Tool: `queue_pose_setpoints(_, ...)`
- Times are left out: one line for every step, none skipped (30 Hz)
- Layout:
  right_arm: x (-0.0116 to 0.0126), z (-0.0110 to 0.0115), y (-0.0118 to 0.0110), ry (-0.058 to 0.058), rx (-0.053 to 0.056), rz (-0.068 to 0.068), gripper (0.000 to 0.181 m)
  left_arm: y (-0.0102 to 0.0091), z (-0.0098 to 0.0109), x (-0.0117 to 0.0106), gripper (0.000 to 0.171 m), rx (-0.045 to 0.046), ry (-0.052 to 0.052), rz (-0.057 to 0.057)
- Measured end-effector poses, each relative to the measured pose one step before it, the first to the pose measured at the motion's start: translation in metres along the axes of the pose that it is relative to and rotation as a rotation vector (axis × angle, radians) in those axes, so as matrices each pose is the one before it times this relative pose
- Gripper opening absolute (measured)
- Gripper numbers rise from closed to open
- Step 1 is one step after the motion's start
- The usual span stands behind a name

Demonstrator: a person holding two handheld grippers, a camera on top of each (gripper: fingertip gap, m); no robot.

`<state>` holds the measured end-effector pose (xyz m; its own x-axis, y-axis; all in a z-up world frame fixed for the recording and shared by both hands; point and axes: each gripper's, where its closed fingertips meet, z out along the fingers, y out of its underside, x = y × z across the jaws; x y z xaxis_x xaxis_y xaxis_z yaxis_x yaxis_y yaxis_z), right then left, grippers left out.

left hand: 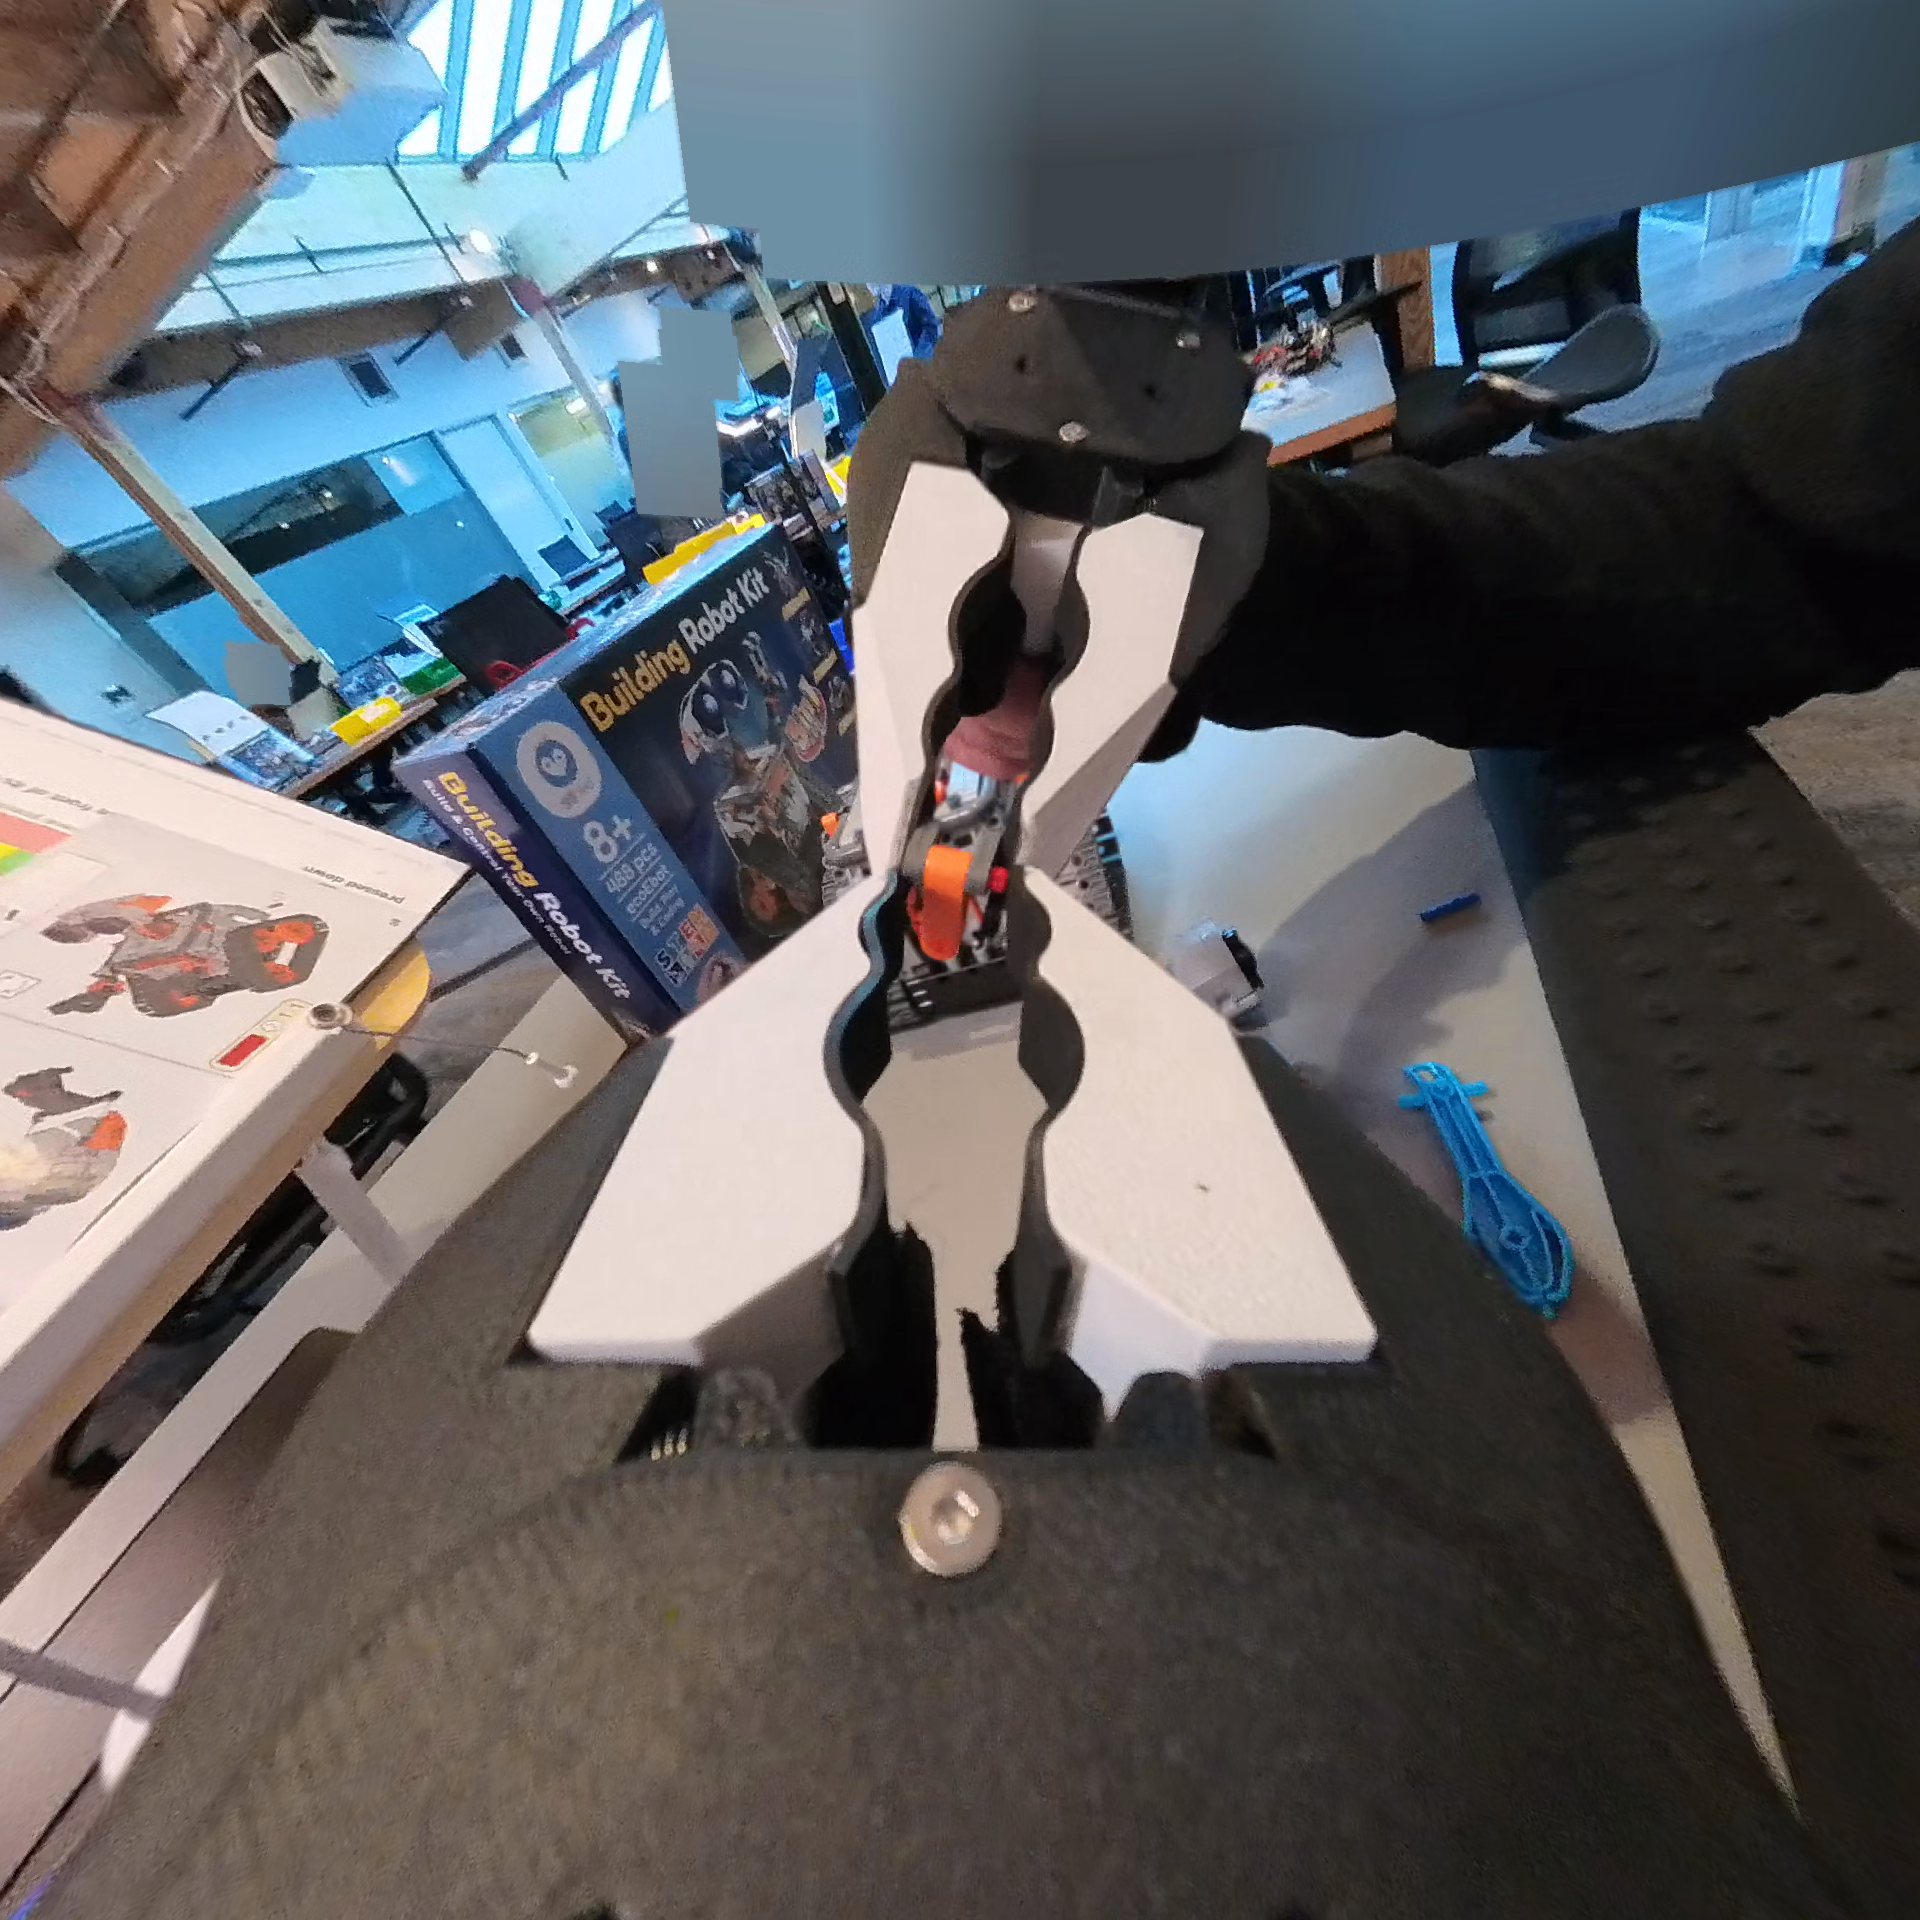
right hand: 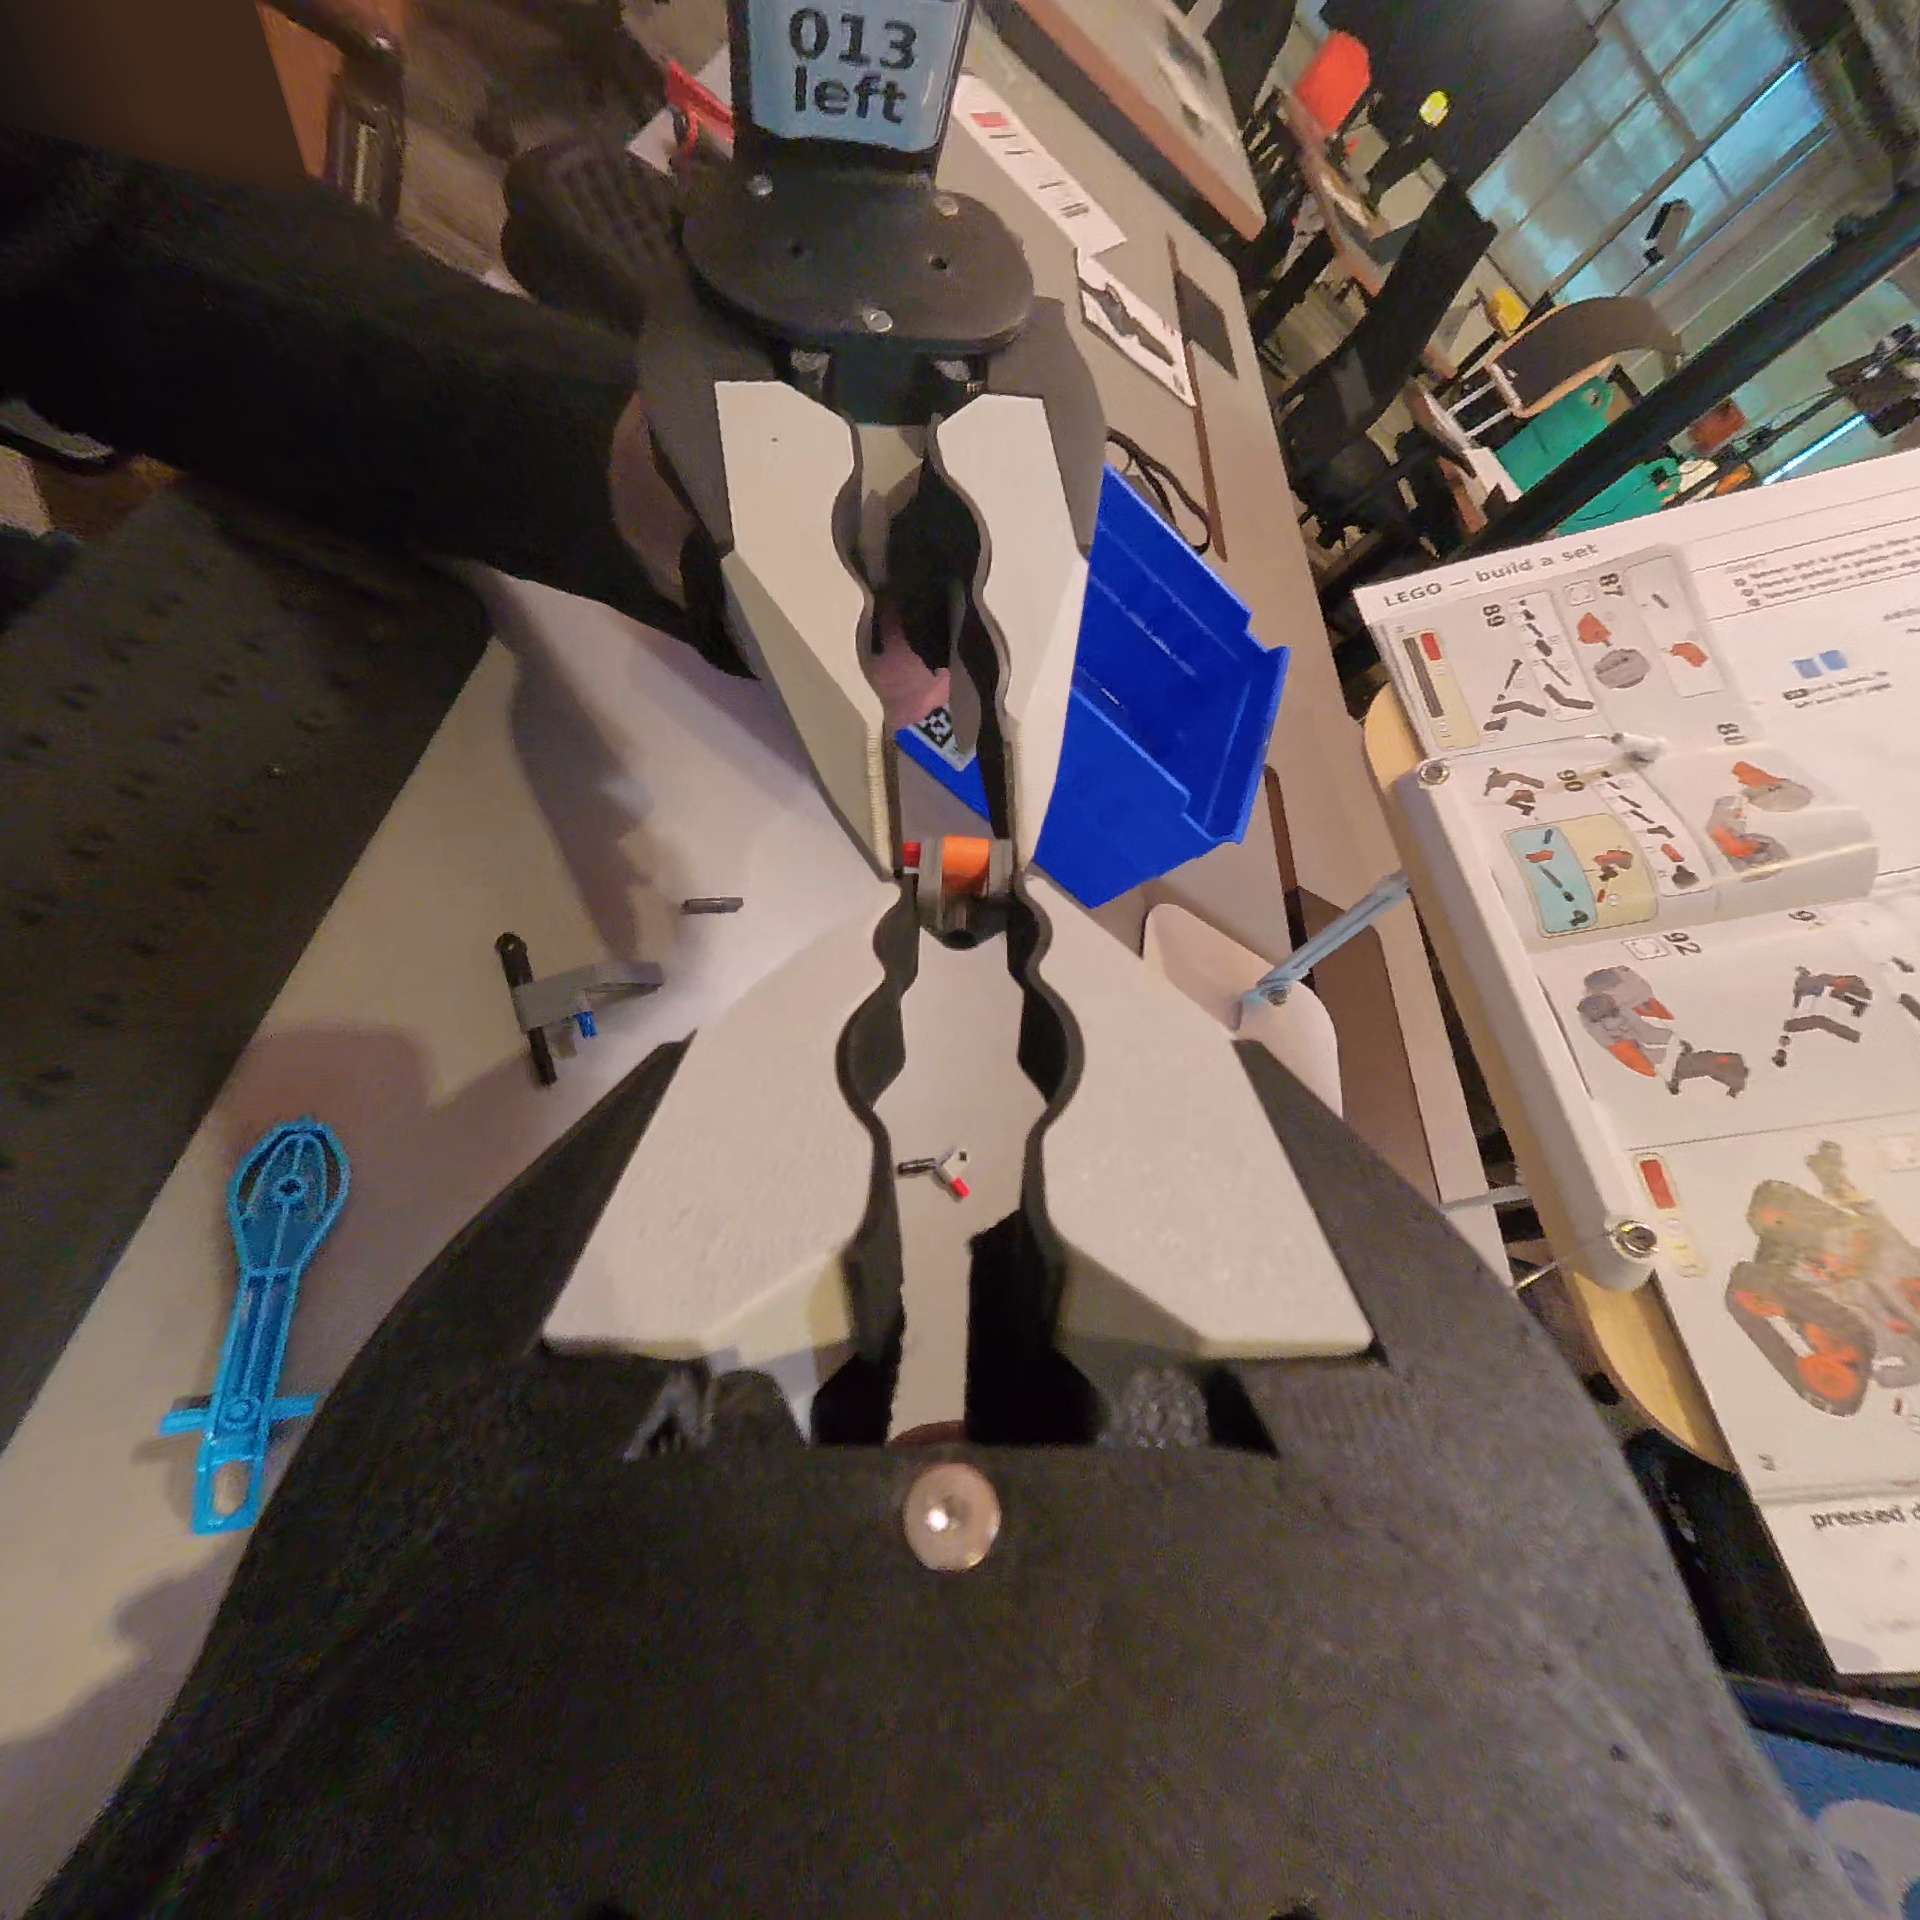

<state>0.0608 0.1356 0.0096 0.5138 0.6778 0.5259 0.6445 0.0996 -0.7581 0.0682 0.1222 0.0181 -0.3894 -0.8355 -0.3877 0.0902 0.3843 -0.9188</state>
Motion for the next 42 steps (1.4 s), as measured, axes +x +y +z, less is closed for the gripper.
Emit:
queue_pose_setpoints(0.00079,-0.00062,-0.00177,0.0037,0.0118,0.0060,0.014,-0.00152,-0.00043,0.00023,0.014,0.01010,0.0066,-0.0174)
queue_pose_setpoints(0.00109,-0.00064,-0.00078,0.0046,0.0084,0.0031,0.014,-0.00044,0.00031,0.00016,0.013,0.00490,-0.0024,-0.0003)
queue_pose_setpoints(0.00047,-0.00052,0.00028,0.0000,0.0004,0.0031,0.014,0.00001,0.00033,-0.00079,0.014,0.00107,-0.0145,0.0138)
queue_pose_setpoints(0.00055,-0.00045,-0.00038,0.0011,0.0025,0.0041,0.014,-0.00069,0.00002,-0.00052,0.013,0.00366,-0.0078,0.0058)
queue_pose_setpoints(-0.00038,-0.00036,-0.00093,-0.0028,0.0058,0.0034,0.013,-0.00102,-0.00039,0.00088,0.013,0.00437,0.0068,-0.0022)
queue_pose_setpoints(-0.00037,-0.00012,-0.00063,0.0003,0.0017,-0.0022,0.013,-0.00047,-0.00039,0.00017,0.013,0.00327,-0.0021,0.0059)
queue_pose_setpoints(0.00052,-0.00027,-0.00018,0.0046,-0.0019,-0.0035,0.013,-0.00029,0.00018,-0.00085,0.013,0.00135,-0.0107,0.0048)
queue_pose_setpoints(-0.00011,-0.00041,-0.00066,-0.0040,0.0039,0.0065,0.013,-0.00084,0.00005,0.00053,0.013,0.00414,0.0034,-0.0025)
queue_pose_setpoints(-0.00051,-0.00057,-0.00171,-0.0079,0.0143,0.0106,0.013,-0.00193,-0.00065,0.00037,0.013,0.01056,0.0057,-0.0065)
queue_pose_setpoints(-0.00070,-0.00025,-0.00157,-0.0053,0.0113,0.0067,0.013,-0.00140,-0.00088,0.00056,0.012,0.00866,0.0056,0.0000)
queue_pose_setpoints(-0.00104,-0.00019,-0.00017,-0.0043,-0.0018,-0.0042,0.013,0.00061,0.00005,0.00094,0.012,-0.00484,0.0064,0.0014)
queue_pose_setpoints(-0.00106,-0.00044,0.00012,-0.0014,-0.0039,-0.0133,0.013,0.00004,0.00035,0.00117,0.012,-0.00217,0.0041,0.0034)
queue_pose_setpoints(-0.00131,-0.00066,-0.00054,-0.0023,0.0000,-0.0100,0.013,-0.00052,0.00005,0.00132,0.012,0.00006,0.0044,0.0035)
queue_pose_setpoints(-0.00198,-0.00067,-0.00080,-0.0064,-0.0012,-0.0084,0.013,-0.00083,-0.00016,0.00204,0.012,0.00268,0.0119,-0.0007)
queue_pose_setpoints(-0.00211,-0.00058,-0.00091,-0.0028,-0.0049,-0.0171,0.013,-0.00027,-0.00033,0.00192,0.011,0.00072,0.0163,-0.0072)
queue_pose_setpoints(-0.00165,-0.00062,-0.00130,-0.0010,-0.0045,-0.0156,0.013,-0.00137,-0.00028,0.00174,0.011,0.00681,0.0138,-0.0081)
queue_pose_setpoints(-0.00159,-0.00051,-0.00063,-0.0058,-0.0035,-0.0082,0.013,-0.00043,-0.00007,0.00162,0.011,0.00366,0.0174,-0.0100)
queue_pose_setpoints(-0.00094,0.00027,0.00186,-0.0025,-0.0124,-0.0065,0.013,0.00217,0.00062,0.00004,0.011,-0.01057,0.0039,-0.0086)
queue_pose_setpoints(-0.00070,0.00038,0.00208,-0.0020,-0.0118,-0.0047,0.013,0.00203,0.00086,0.00032,0.011,-0.00805,0.0010,-0.0036)
queue_pose_setpoints(-0.00152,-0.00023,0.00034,-0.0075,-0.0041,0.0003,0.013,0.00028,0.00024,0.00151,0.011,0.00311,0.0131,-0.0104)
queue_pose_setpoints(-0.00094,-0.00045,-0.00079,-0.0033,-0.0030,-0.0006,0.013,-0.00104,-0.00031,0.00079,0.011,0.00798,0.0082,-0.0083)
queue_pose_setpoints(-0.00048,-0.00046,-0.00067,-0.0002,-0.0044,-0.0040,0.013,-0.00058,0.00005,0.00021,0.012,0.00131,0.0018,-0.0047)
queue_pose_setpoints(-0.00089,-0.00037,-0.00040,-0.0037,-0.0017,-0.0014,0.013,-0.00016,0.00005,0.00140,0.011,0.00026,0.0088,-0.0018)
queue_pose_setpoints(-0.00017,0.00016,0.00029,0.0019,-0.0055,-0.0020,0.013,0.00021,-0.00005,-0.00048,0.011,-0.00042,-0.0029,-0.0050)
queue_pose_setpoints(0.00052,0.00039,0.00109,0.0086,-0.0120,-0.0084,0.013,0.00121,0.00045,-0.00087,0.011,-0.00358,-0.0064,-0.0007)
queue_pose_setpoints(0.00022,-0.00011,0.00007,0.0058,-0.0075,-0.0072,0.013,-0.00020,0.00006,0.00030,0.011,0.00512,0.0091,-0.0157)
queue_pose_setpoints(0.00099,-0.00024,-0.00100,0.0094,-0.0005,-0.0039,0.013,-0.00205,-0.00070,-0.00105,0.011,0.01247,-0.0043,-0.0078)
queue_pose_setpoints(0.00087,0.00004,0.00019,0.0092,-0.0087,-0.0073,0.013,0.00054,0.00029,-0.00047,0.011,-0.00598,-0.0064,0.0053)
queue_pose_setpoints(0.00025,0.00026,0.00129,0.0091,-0.0179,-0.0142,0.013,0.00153,0.00053,-0.00048,0.011,-0.00856,-0.0037,0.0002)
queue_pose_setpoints(0.00108,0.00024,0.00046,0.0145,-0.0150,-0.0134,0.013,-0.00037,-0.00006,-0.00117,0.012,0.00995,-0.0038,-0.0105)
queue_pose_setpoints(0.00091,0.00023,0.00063,0.0103,-0.0123,-0.0097,0.012,0.00042,0.00025,-0.00054,0.012,0.00323,0.0054,-0.0170)
queue_pose_setpoints(0.00021,0.00044,0.00151,0.0083,-0.0151,-0.0122,0.012,0.00165,0.00056,-0.00074,0.012,-0.00710,-0.0026,-0.0039)
queue_pose_setpoints(0.00068,0.00008,0.00074,0.0107,-0.0129,-0.0116,0.012,0.00014,0.00035,-0.00080,0.012,0.00431,-0.0050,-0.0042)
queue_pose_setpoints(0.00030,0.00003,0.00015,0.0080,-0.0100,-0.0115,0.012,0.00004,0.00027,0.00034,0.012,0.00114,0.0069,-0.0122)
queue_pose_setpoints(0.00052,0.00005,-0.00016,0.0116,-0.0085,-0.0130,0.012,-0.00040,-0.00039,-0.00053,0.012,0.00112,-0.0050,0.0055)
queue_pose_setpoints(0.00094,0.00038,0.00053,0.0112,-0.0114,-0.0125,0.012,0.00041,0.00003,-0.00105,0.012,-0.00643,-0.0113,0.0101)
queue_pose_setpoints(-0.00070,0.00033,0.00129,-0.0024,-0.0092,-0.0109,0.012,0.00171,0.00075,0.00059,0.012,-0.01315,-0.0015,0.0150)
queue_pose_setpoints(0.00006,-0.00022,0.00044,-0.0008,0.0032,-0.0061,0.013,0.00034,0.00044,0.00109,0.013,-0.00776,-0.0048,0.0367)
queue_pose_setpoints(0.00420,-0.00036,-0.00127,0.0261,0.0160,-0.0005,0.013,-0.00343,-0.00095,-0.00492,0.013,0.00158,-0.0420,0.0139)
queue_pose_setpoints(0.00557,-0.00049,-0.00236,0.0376,0.0143,-0.0054,0.013,-0.00480,-0.00160,-0.00307,0.012,0.00843,-0.0328,0.0209)
queue_pose_setpoints(0.00308,-0.00080,-0.00150,0.0249,-0.0046,-0.0214,0.013,0.00012,-0.00046,-0.00083,0.010,-0.01317,-0.0258,0.0463)
queue_pose_setpoints(0.00350,-0.00077,-0.00037,0.0312,-0.0164,-0.0257,0.013,0.00153,0.00044,-0.00041,0.002,-0.01602,-0.0314,0.0560)
